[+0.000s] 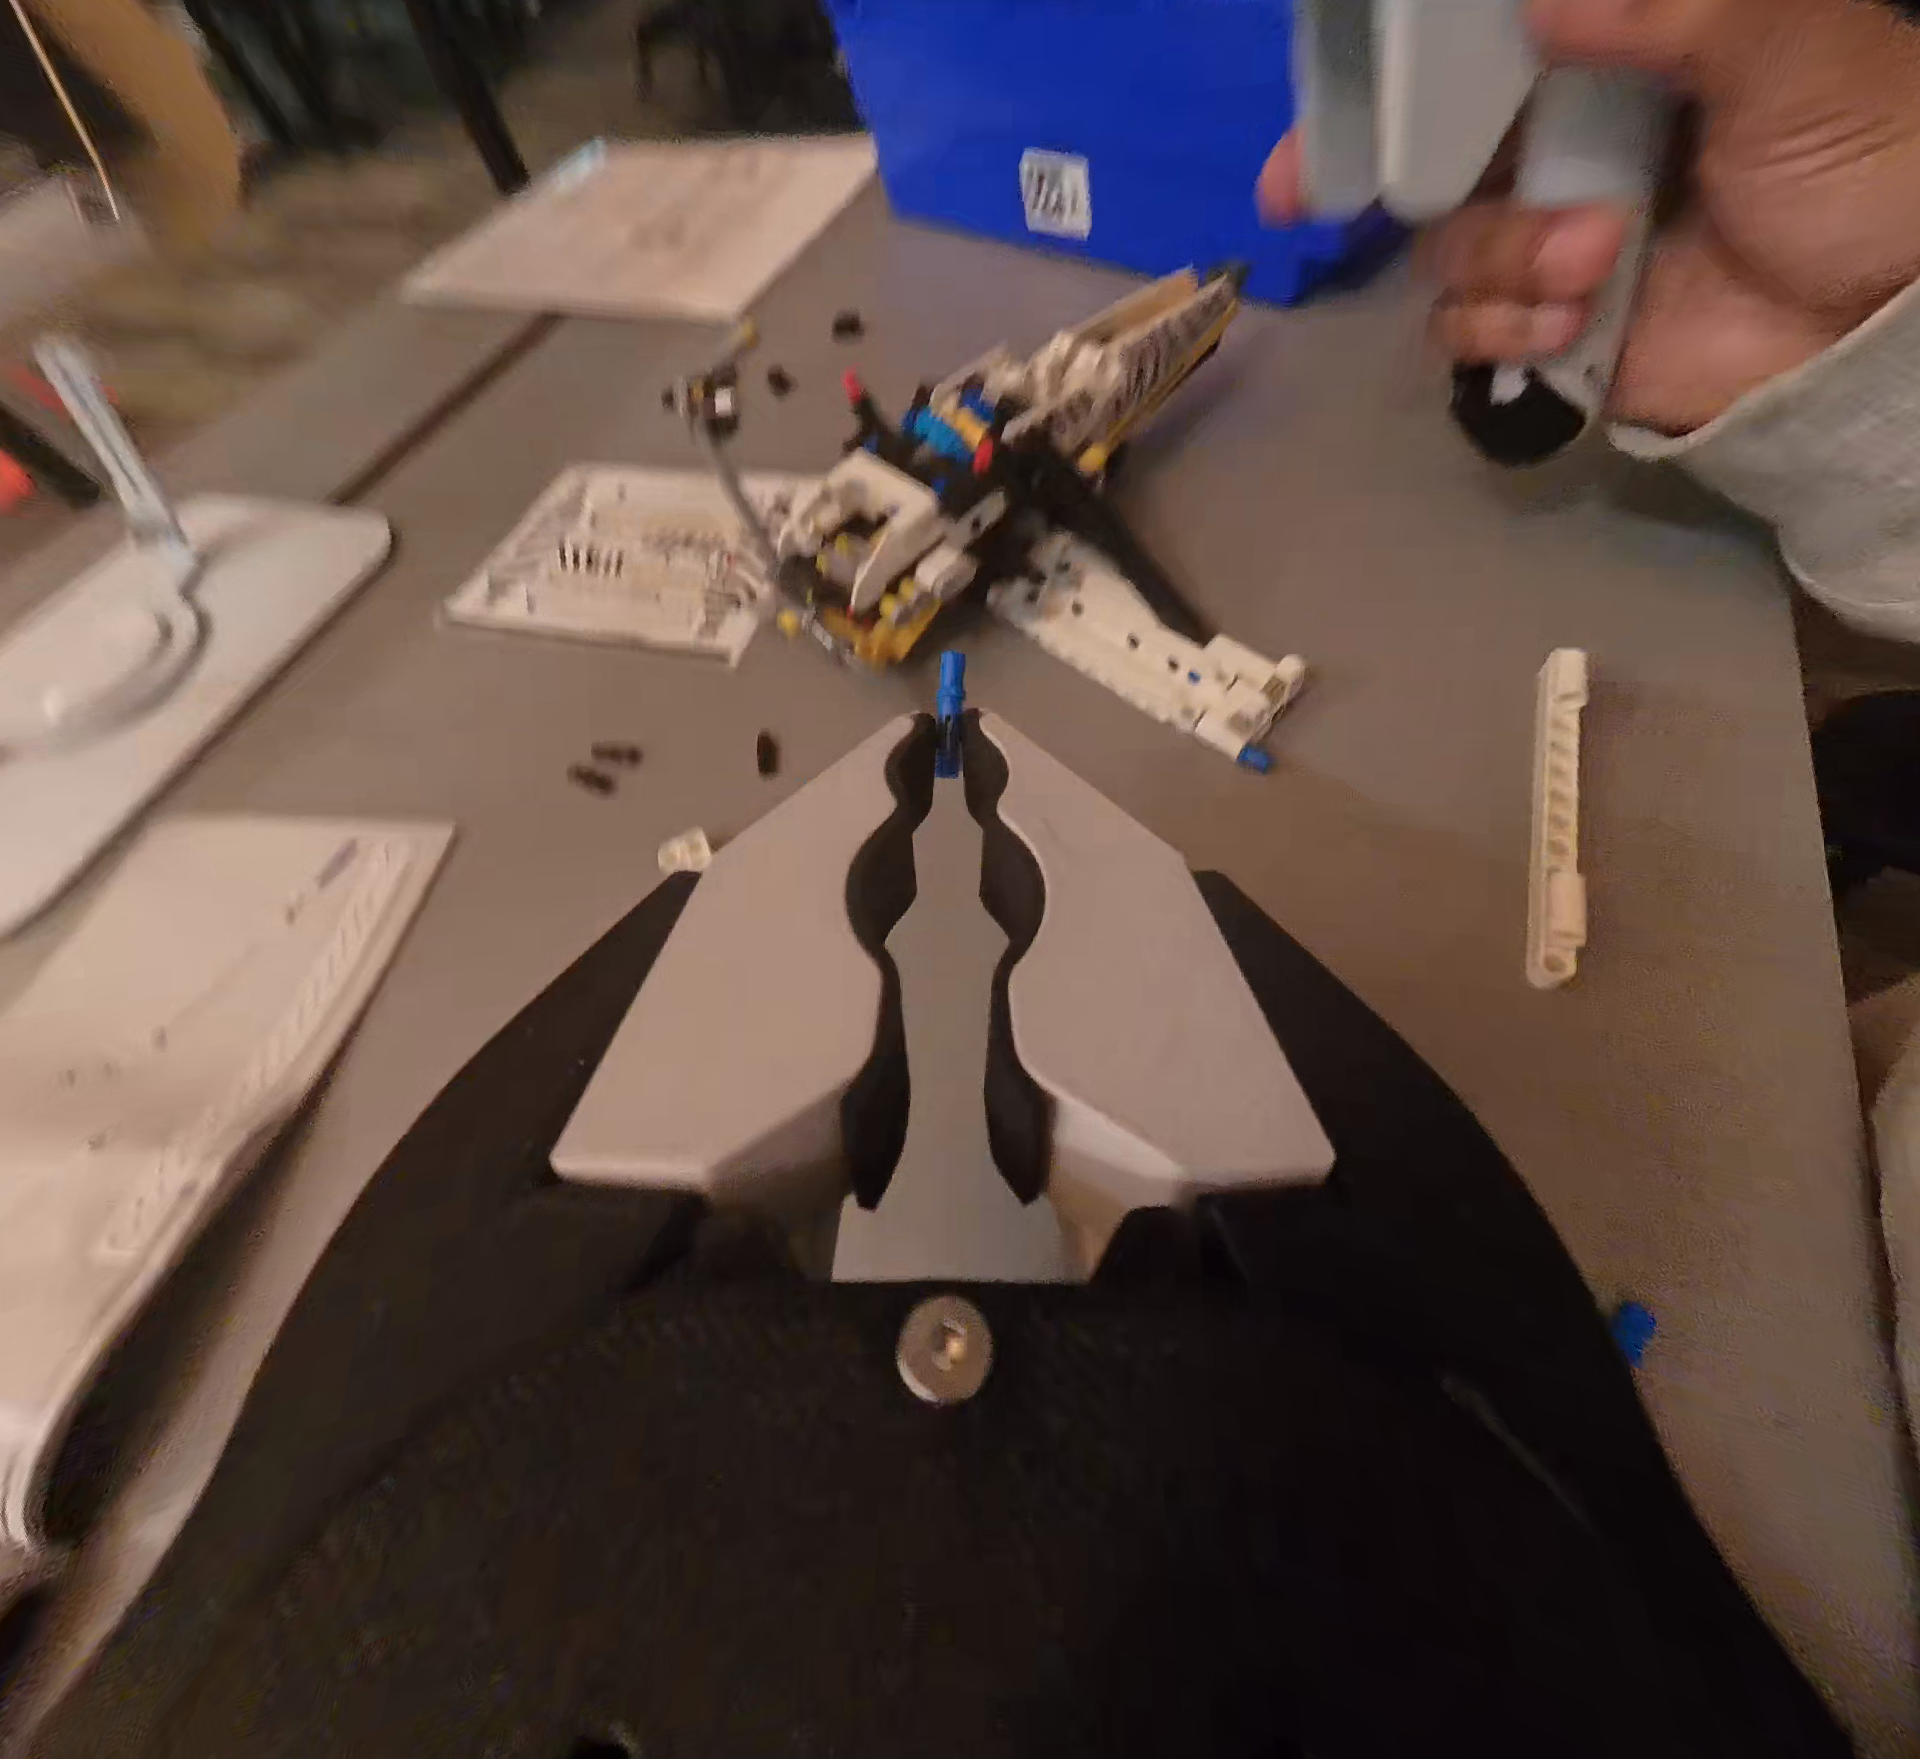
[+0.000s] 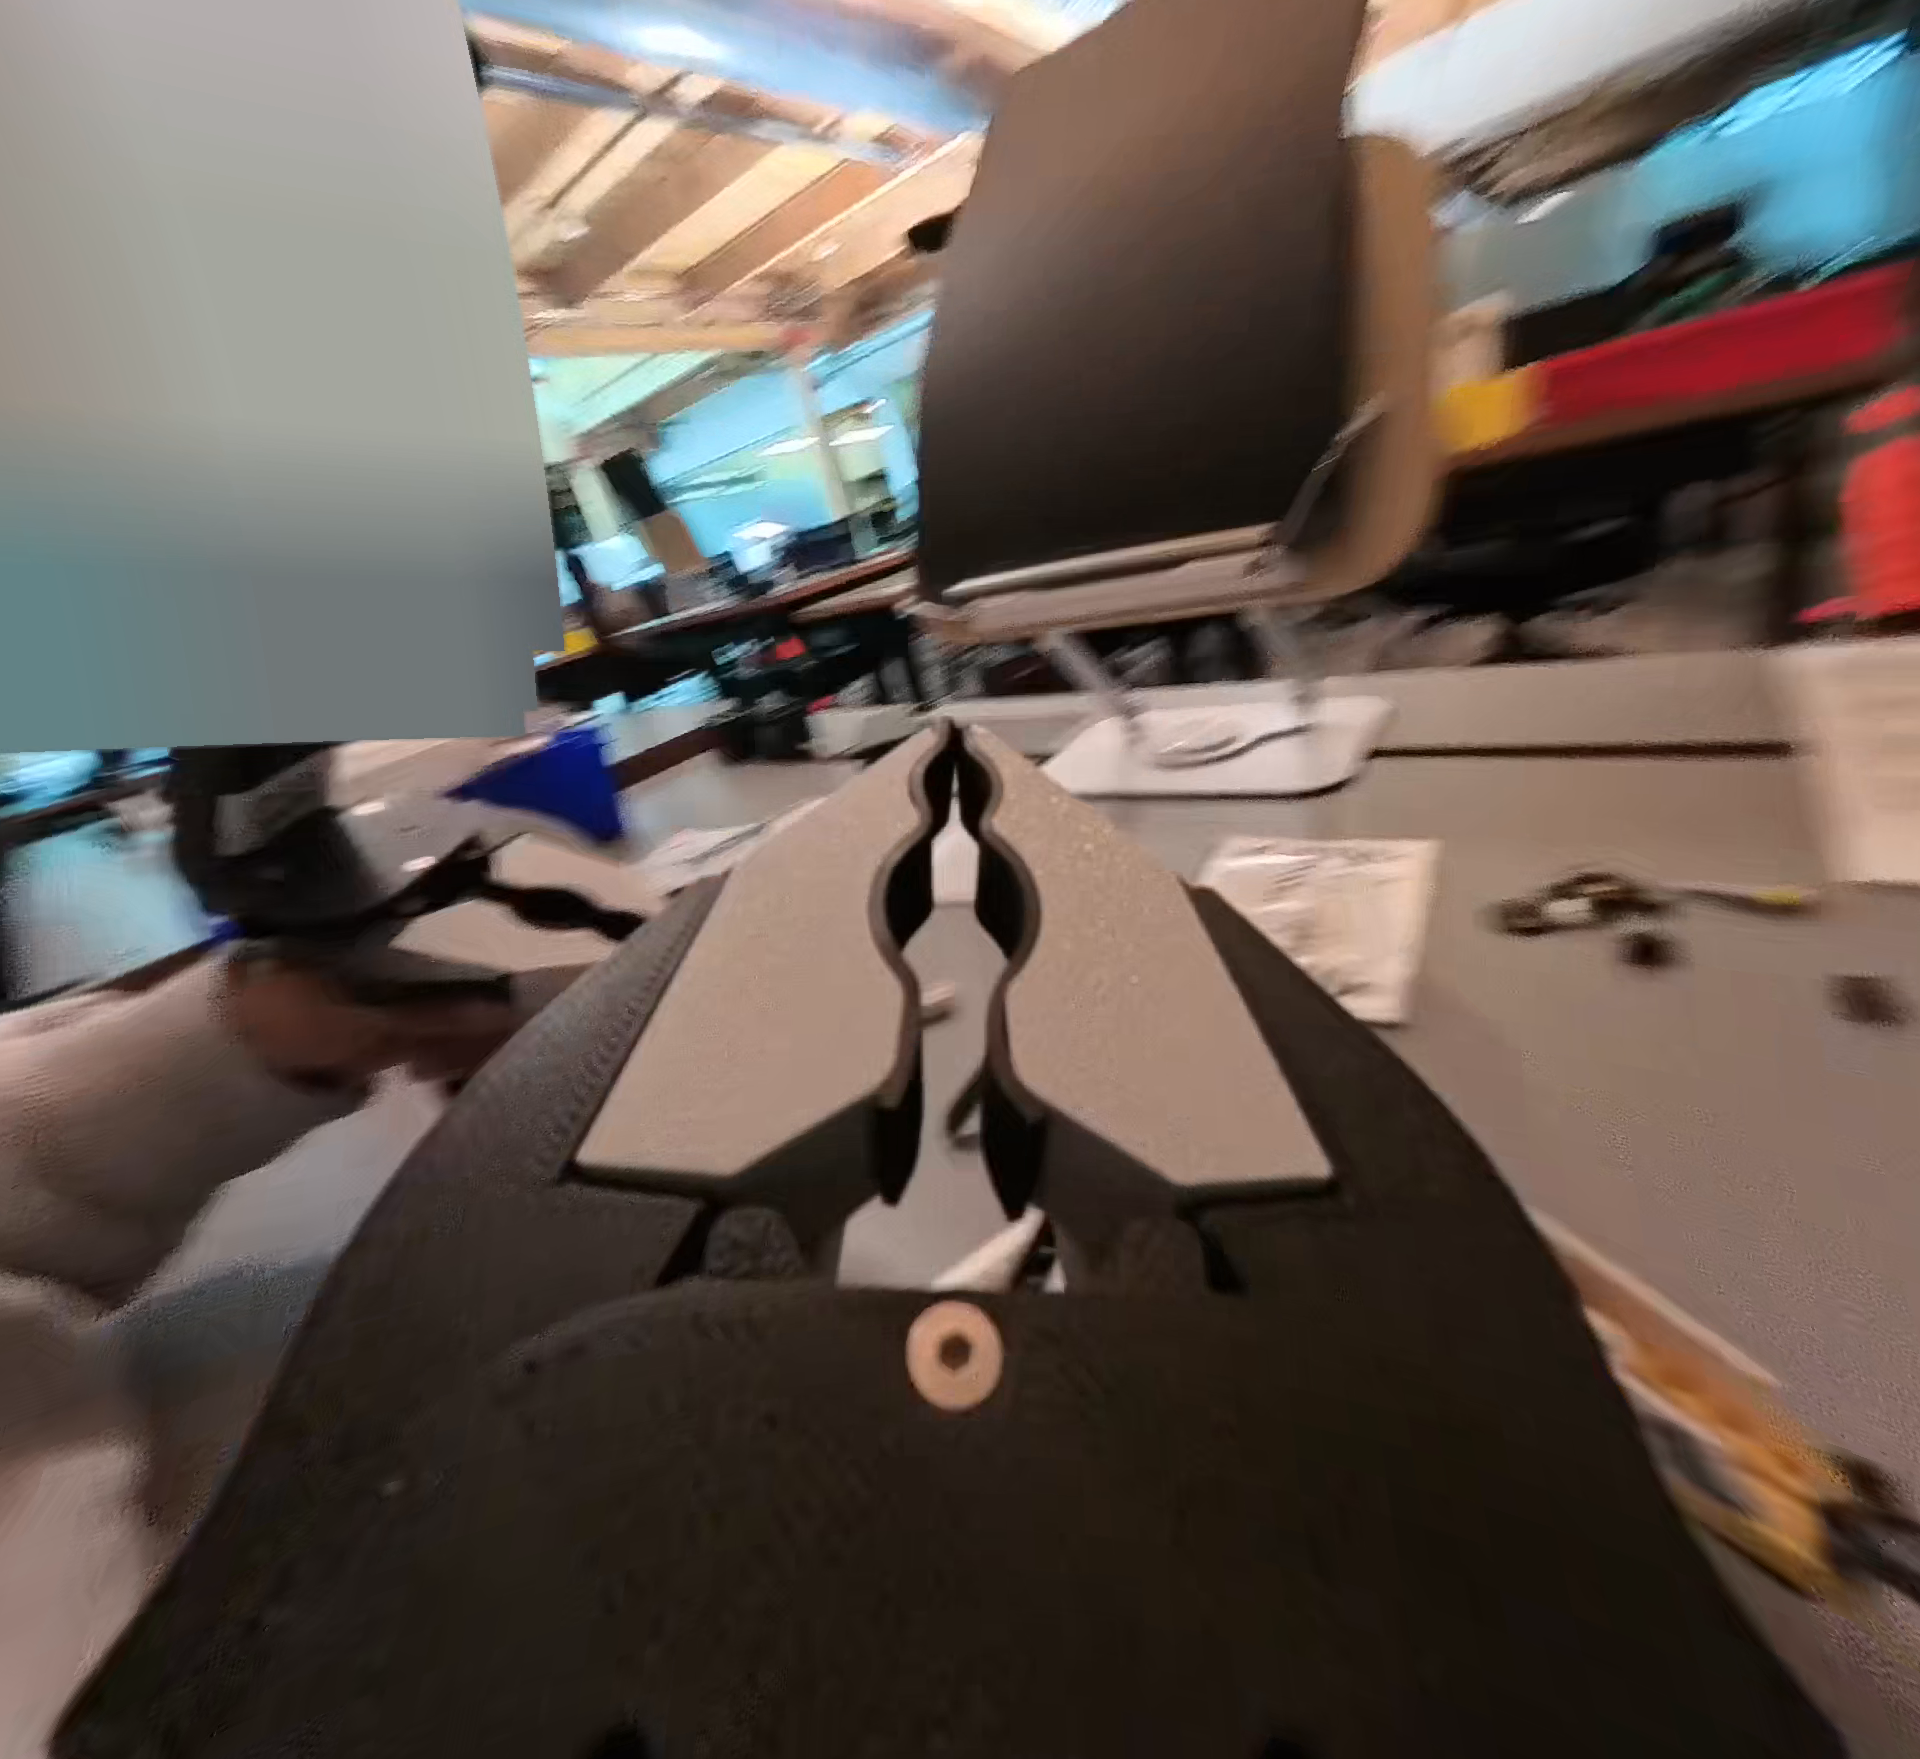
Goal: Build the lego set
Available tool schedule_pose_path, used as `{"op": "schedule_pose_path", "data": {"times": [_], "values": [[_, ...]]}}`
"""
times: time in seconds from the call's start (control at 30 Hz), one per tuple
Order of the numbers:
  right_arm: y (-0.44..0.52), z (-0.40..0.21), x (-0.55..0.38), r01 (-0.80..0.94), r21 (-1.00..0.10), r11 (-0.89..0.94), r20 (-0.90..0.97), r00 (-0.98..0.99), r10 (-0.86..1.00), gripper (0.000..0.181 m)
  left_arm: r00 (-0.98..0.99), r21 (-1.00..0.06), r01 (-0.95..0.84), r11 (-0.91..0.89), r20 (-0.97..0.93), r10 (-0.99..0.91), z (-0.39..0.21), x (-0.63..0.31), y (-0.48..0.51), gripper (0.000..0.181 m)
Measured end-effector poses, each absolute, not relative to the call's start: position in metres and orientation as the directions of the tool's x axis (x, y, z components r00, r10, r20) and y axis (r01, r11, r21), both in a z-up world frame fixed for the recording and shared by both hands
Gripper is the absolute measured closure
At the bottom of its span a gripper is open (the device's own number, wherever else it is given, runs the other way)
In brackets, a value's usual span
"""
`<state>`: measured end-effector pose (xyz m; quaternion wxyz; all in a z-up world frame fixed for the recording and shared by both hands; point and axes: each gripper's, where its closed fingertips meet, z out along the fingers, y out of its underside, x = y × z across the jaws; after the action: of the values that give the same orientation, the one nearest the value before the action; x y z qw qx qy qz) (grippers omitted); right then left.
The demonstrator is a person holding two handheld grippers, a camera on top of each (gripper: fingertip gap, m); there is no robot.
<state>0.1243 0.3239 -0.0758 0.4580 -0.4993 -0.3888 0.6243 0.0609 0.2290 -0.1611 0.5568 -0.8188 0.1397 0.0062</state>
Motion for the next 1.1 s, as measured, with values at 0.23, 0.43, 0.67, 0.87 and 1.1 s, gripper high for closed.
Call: {"op": "schedule_pose_path", "data": {"times": [0.23, 0.43, 0.67, 0.87, 1.1], "values": [[0.254, -0.125, 0.106, 0.203, -0.954, -0.222, -0.284, -0.364, 0.887, 0.145, 0.897, -0.926, -0.282, -0.251, -0.161, -0.412, -0.151, 0.101, 0.228, 0.179], [0.24, -0.169, 0.133, 0.383, -0.923, -0.032, -0.187, -0.374, 0.908, 0.158, 0.834, -0.878, -0.343, -0.334, -0.12, -0.539, -0.171, 0.125, 0.227, 0.179], [0.238, -0.172, 0.145, 0.351, -0.93, 0.107, -0.017, -0.333, 0.943, 0.164, 0.808, -0.841, -0.393, -0.371, -0.122, -0.577, -0.184, 0.134, 0.237, 0.179], [0.242, -0.167, 0.152, 0.332, -0.925, 0.186, 0.066, -0.341, 0.938, 0.163, 0.747, -0.829, -0.441, -0.343, -0.127, -0.653, -0.189, 0.149, 0.231, 0.179], [0.233, -0.183, 0.159, 0.411, -0.885, 0.217, 0.035, -0.407, 0.913, 0.17, 0.706, -0.817, -0.474, -0.329, -0.13, -0.696, -0.192, 0.165, 0.229, 0.179]]}}
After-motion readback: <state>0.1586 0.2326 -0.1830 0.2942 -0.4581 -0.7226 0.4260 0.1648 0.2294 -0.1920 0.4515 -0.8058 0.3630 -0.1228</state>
